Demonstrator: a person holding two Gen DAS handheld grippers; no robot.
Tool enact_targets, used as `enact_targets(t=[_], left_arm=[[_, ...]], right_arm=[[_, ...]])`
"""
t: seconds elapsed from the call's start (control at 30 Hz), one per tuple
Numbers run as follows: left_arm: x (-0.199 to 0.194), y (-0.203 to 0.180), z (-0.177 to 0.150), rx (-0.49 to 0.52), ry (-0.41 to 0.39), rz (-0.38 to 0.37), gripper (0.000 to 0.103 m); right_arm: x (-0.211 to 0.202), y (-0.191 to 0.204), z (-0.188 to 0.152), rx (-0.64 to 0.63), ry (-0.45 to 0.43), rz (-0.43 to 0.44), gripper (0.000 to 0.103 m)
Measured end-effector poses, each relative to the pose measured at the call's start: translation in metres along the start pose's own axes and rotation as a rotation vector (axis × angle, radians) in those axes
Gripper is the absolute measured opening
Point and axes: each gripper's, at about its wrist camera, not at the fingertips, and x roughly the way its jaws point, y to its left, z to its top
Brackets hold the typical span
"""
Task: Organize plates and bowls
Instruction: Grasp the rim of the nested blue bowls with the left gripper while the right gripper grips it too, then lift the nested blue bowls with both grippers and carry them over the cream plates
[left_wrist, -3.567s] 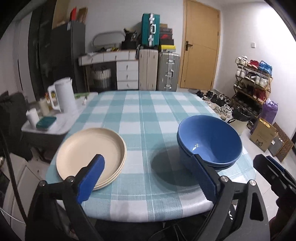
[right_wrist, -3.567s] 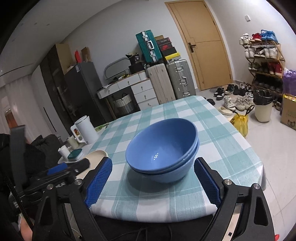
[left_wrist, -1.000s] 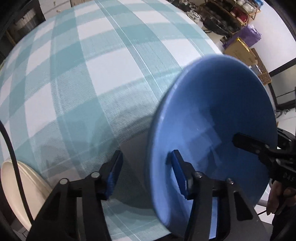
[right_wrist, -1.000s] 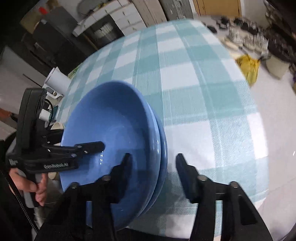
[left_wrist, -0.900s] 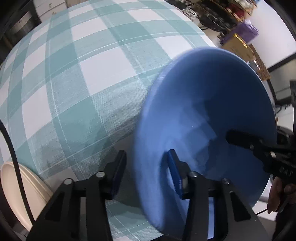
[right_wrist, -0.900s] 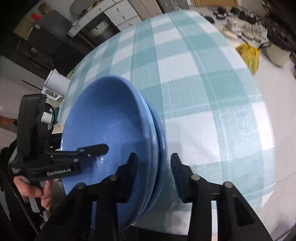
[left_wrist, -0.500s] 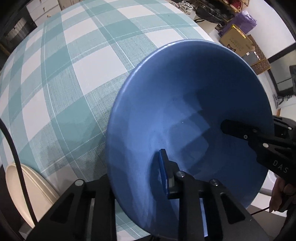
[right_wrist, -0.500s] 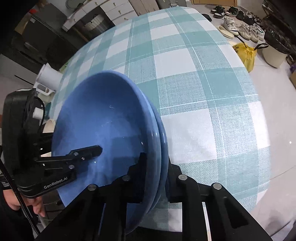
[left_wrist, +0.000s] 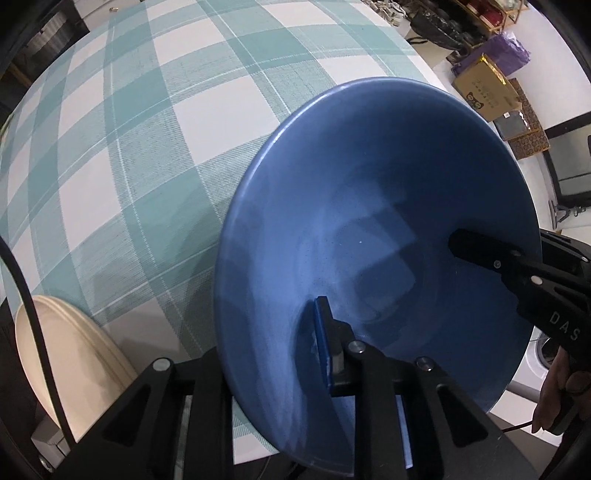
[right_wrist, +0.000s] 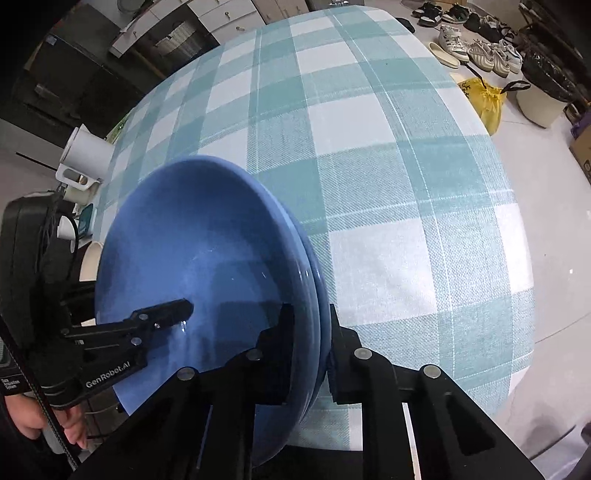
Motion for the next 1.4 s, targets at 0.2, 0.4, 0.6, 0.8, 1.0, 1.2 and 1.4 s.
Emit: enact_targets(t=[0.2,0.4,0.6,0.8,1.0,1.2,1.4], left_arm=[[-0.018,0.006,-0.004,-0.011,-0.015,0.007,0.021],[-0.037,0.026,-0.007,-0.034,-0.028,0.012,0.021],[-0.061,0.051,-0.018,-0.080,-0.066,0.035,0.021],[-0.079,0.083,-0.034,-0.142,-0.095,0.044,0.021],[-0.085,0.108,-0.049,-0.219,-0.102,0.061,0.022],[-0.100,0.146,-0.075,-0.296,-0.136,0.083,0.022],[-0.101,0.185,-0.105,-0.379,-0.131,0.091,0.022]], right_arm=[[-0.012,0.013,0.008,-0.011,-0.008,0.014,0.015],[-0.022,0.033,0.013,-0.039,-0.010,0.014,0.015],[-0.031,0.071,0.021,-0.098,-0.017,0.011,0.015],[-0.035,0.113,0.029,-0.155,-0.016,0.040,0.015],[-0.026,0.160,0.034,-0.189,0.011,0.060,0.015],[-0.015,0.207,0.033,-0.250,0.019,0.073,0.015],[0.004,0.255,0.022,-0.305,0.059,0.079,0.015]])
